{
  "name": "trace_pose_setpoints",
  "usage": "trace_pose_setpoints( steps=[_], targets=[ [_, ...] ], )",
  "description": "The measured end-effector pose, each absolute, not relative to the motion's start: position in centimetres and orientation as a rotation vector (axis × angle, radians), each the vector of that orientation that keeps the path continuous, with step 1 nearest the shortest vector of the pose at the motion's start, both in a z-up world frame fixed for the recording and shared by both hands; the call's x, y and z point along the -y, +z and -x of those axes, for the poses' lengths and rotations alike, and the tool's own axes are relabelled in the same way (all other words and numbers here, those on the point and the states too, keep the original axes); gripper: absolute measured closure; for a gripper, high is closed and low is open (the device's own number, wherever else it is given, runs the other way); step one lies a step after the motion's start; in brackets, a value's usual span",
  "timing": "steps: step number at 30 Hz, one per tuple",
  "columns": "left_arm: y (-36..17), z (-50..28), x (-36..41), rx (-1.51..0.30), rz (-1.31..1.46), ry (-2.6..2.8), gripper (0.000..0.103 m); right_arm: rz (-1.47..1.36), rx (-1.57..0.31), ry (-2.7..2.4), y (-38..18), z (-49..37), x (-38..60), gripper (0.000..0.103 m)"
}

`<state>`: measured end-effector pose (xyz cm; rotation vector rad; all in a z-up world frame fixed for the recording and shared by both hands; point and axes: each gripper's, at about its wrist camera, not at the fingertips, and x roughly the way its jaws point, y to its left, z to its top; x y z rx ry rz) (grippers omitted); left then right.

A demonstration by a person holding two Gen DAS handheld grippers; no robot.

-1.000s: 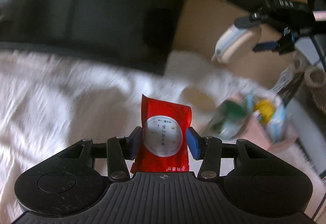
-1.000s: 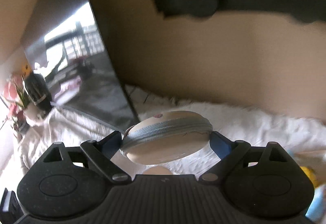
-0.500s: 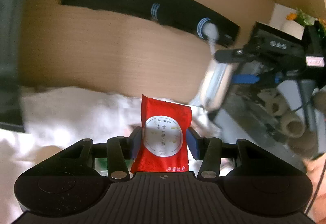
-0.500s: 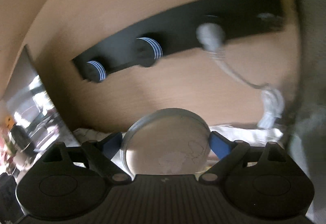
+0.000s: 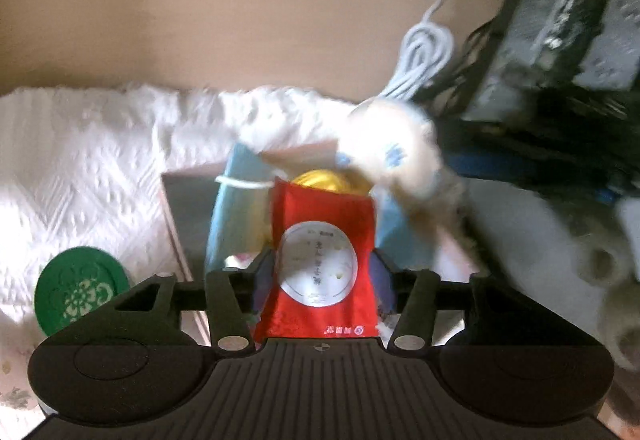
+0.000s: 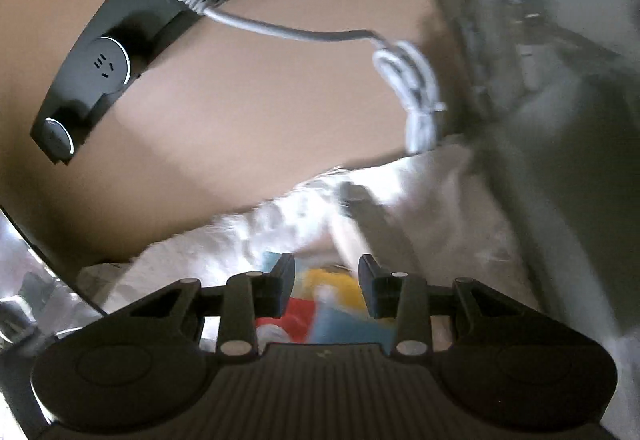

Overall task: Organize soft objects
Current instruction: 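Lower the red packet and beige case into the pink box and open both tools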

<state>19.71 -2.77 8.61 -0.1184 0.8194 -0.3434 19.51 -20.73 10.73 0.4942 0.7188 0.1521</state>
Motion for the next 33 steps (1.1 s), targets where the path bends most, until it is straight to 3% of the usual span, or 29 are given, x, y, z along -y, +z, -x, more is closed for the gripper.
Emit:
trace_pose_setpoints(
  steps=[3, 9, 12, 25, 33],
  targets=[
    [7.6, -20.5, 2.2, -0.846, 0.129, -0.311, 0.032, -0.378, -0.677, 0.135, 10.5, -18.2, 19.9, 0.05],
    [9.8, -19.1, 0.4, -0.747, 0.224, -0.346, 0.033, -0.263, -0.61, 0.099, 11.0, -19.0, 18.4, 0.045],
    [10.5, -18.5, 0.1, -0.728, 0.206, -0.353, 0.033, -0.216, -0.59, 0.077, 10.6, -19.9, 17.6, 0.044],
    [7.6, -19.2, 0.4, -0.823, 0.072, -0.359, 0.031, -0.354, -0.849, 0.212, 4.6, -22.6, 16.7, 0.048],
    [7.9, -19.4, 0.2, -0.82, 0.104, -0.35, 0.029, -0.243, -0.695, 0.141, 7.5, -18.6, 16.7, 0.043]
  ],
)
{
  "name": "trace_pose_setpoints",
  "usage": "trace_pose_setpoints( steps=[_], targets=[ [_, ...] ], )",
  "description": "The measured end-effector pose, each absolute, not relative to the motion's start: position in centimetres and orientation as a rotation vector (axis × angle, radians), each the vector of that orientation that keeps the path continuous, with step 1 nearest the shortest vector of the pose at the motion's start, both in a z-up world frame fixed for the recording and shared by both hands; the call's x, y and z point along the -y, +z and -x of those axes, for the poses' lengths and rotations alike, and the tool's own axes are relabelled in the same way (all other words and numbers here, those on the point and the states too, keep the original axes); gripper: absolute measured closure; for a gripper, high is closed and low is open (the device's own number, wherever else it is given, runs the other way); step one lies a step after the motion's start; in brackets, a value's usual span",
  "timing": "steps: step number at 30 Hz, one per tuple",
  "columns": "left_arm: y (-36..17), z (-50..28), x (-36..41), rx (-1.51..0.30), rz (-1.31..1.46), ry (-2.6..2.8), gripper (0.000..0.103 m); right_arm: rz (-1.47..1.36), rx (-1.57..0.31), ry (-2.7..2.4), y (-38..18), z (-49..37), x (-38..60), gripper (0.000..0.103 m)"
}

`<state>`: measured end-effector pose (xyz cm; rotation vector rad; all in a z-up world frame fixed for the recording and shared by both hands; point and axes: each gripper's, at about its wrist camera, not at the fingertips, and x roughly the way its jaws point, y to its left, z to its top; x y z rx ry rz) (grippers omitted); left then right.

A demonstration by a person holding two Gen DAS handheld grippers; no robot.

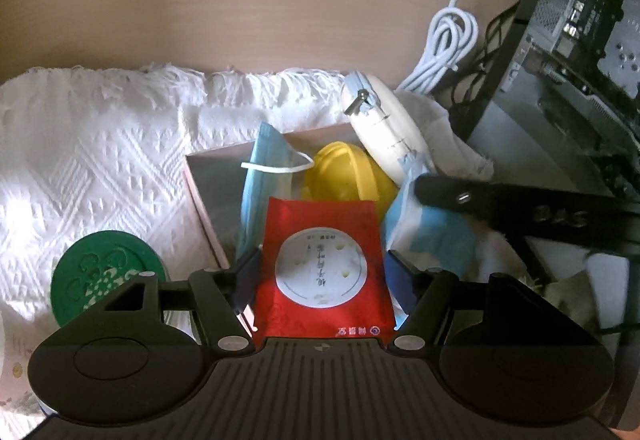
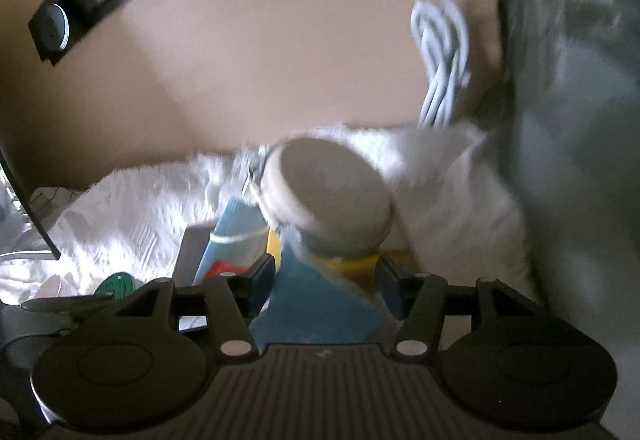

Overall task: Organize soft objects
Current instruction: 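Lower the red packet and beige case into the pink box and open both tools, then grasp the flat red paper packet from the cloth with the right tool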

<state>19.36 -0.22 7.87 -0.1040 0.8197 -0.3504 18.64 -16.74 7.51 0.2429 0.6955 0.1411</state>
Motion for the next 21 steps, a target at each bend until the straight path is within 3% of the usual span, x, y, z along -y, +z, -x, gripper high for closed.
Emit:
trace_pose_setpoints(
  steps=[3, 8, 12, 21],
  targets=[
    [9.0, -17.8, -0.1, -0.759, 0.095, -0.338, 0.032, -0.231, -0.649, 0.115, 9.1, -16.9, 17.0, 0.031],
    [11.0, -12.8, -1.6, -0.639, 0.14, -0.329, 0.032, -0.185, -0.627, 0.113, 9.9, -13.1, 16.2, 0.03],
    [11.0, -7.5, -2.8, -0.569, 0.137, -0.289, 0.034, -0.067, -0.604, 0.093, 9.7, -8.9, 15.2, 0.018],
    [4.9, -2.1, -3.5, -0.723, 0.132, -0.13, 0.034, 0.02, -0.838, 0.111, 2.7, -5.3, 12.1, 0.017]
  ],
)
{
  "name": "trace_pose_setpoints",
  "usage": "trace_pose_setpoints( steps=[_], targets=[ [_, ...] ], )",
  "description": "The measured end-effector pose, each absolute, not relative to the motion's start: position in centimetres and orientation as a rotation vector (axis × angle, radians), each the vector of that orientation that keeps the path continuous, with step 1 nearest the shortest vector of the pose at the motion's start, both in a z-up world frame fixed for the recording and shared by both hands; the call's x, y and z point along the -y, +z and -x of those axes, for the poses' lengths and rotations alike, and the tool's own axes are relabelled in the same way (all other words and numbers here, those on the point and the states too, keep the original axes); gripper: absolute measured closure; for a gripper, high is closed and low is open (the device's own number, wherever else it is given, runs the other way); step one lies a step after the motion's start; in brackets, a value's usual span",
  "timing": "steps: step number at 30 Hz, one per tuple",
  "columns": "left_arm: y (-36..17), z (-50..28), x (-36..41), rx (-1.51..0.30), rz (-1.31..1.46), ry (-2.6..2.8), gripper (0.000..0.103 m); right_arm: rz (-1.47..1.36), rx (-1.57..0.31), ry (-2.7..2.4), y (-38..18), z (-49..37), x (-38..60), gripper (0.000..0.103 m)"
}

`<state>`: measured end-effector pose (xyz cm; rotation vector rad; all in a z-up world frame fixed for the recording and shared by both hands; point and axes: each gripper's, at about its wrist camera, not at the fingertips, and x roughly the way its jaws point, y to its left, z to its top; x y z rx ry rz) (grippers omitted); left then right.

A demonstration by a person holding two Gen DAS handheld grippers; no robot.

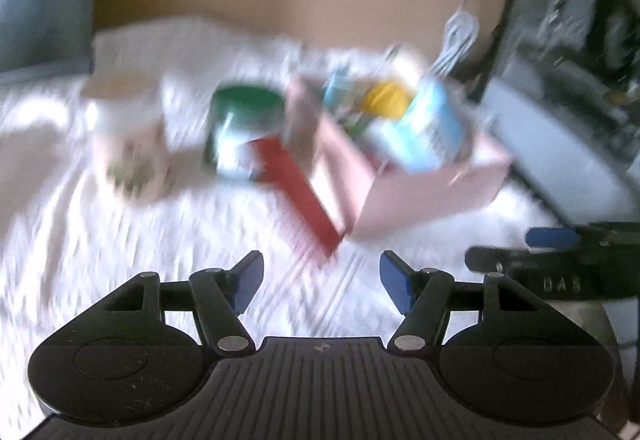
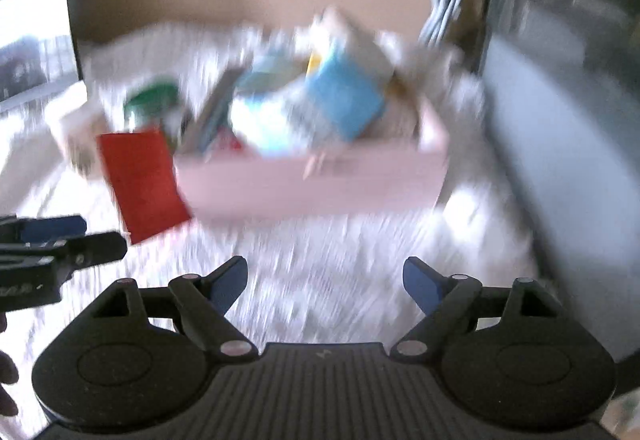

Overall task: Organize soft objects
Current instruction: 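Grasp the flat red paper packet from the cloth with the right tool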

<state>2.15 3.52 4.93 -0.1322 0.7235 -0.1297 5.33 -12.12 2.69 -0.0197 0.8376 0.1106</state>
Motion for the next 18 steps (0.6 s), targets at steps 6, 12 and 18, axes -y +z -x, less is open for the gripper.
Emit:
trace_pose_setpoints(
  steps=[6, 12, 18],
  targets=[
    [4.8, -1.3, -3.9, -0.725, 0.121, -0.145, 0.034, 0.041, -0.73, 0.225, 3.6, -4.2, 10.5, 0.017],
    [5.9, 0.1, -8.8, -0.723, 0.209, -0.064, 0.034, 0.265, -0.658, 0.403, 3.9, -5.1, 4.6, 0.017],
    [6.3, 0.7, -14.0, -0.694, 0.298, 0.035, 0.034, 0.267, -0.734, 0.416, 2.5, -8.0, -1.1, 0.018]
  ],
)
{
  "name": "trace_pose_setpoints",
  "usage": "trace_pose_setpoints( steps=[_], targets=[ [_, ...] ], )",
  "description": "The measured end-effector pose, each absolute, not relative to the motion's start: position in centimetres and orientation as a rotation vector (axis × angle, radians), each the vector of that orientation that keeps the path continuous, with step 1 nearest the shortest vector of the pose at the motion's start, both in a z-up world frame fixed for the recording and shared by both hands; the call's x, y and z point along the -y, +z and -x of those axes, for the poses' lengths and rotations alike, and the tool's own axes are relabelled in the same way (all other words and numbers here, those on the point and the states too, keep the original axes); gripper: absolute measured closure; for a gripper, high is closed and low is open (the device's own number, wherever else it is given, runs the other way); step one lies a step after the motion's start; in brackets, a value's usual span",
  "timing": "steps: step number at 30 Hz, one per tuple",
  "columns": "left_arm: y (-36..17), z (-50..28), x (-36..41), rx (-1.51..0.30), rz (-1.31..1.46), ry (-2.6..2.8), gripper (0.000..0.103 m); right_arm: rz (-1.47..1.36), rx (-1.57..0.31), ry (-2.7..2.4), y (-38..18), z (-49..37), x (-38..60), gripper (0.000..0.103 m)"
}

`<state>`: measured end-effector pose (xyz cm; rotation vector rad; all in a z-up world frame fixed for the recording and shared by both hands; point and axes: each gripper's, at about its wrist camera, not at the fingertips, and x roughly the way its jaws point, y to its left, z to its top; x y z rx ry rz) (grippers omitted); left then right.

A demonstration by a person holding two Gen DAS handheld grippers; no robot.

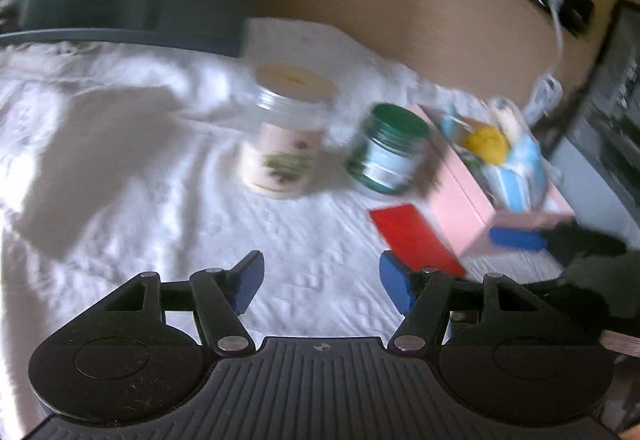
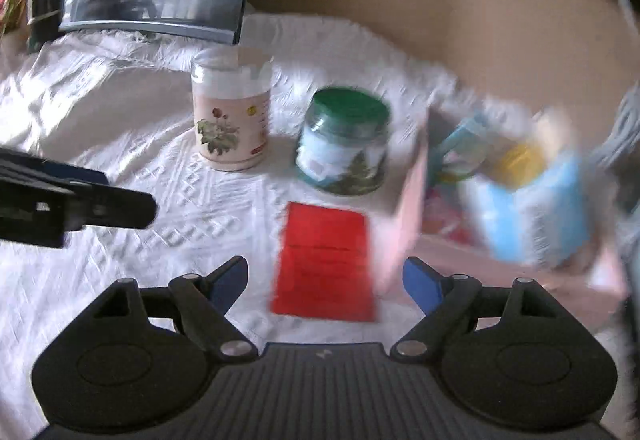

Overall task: Organize soft objects
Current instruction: 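Grasp the flat red paper packet from the cloth with the right tool, then lower the red paper packet into the pink box and open the right tool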

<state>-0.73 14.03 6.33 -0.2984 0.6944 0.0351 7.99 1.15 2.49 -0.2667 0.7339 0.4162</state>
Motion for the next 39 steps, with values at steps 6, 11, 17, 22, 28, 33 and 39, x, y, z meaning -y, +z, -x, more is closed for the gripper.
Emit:
trace_pose_setpoints(
  steps=[6, 11, 17, 22, 28, 33, 39],
  targets=[
    [6.1, 1.2, -16.5, -0.693, 0.335, 0.037, 0.034, 0.128, -0.825, 0.306, -0.4, -10.0, -0.4, 0.012],
    [5.0, 1.7, -17.6, -0.732, 0.351, 0.035, 0.034, 0.113, -0.807, 0.294, -0.8, -10.6, -1.0, 0.018],
    [4.7, 2.2, -18.3, -0.741, 0.373, 0.04, 0.034, 0.176, -0.803, 0.382, 0.6, -9.1, -2.3, 0.049],
    [4.8, 1.9, -17.1, -0.745, 0.363, 0.001, 0.034, 0.187, -0.731, 0.42, 3.6, -6.6, -1.6, 0.049],
    [5.8, 1.1, -14.4, -0.719, 0.339, -0.066, 0.034, 0.222, -0.517, 0.304, 10.2, -6.8, 1.1, 0.049],
    [5.8, 0.8, -11.6, -0.729, 0.296, -0.122, 0.034, 0.238, -0.518, 0.131, 11.1, -14.0, 3.5, 0.049],
    [5.9, 0.8, -9.9, -0.758, 0.234, -0.141, 0.034, 0.223, -0.662, 0.011, 6.6, -20.5, 4.4, 0.048]
  ],
)
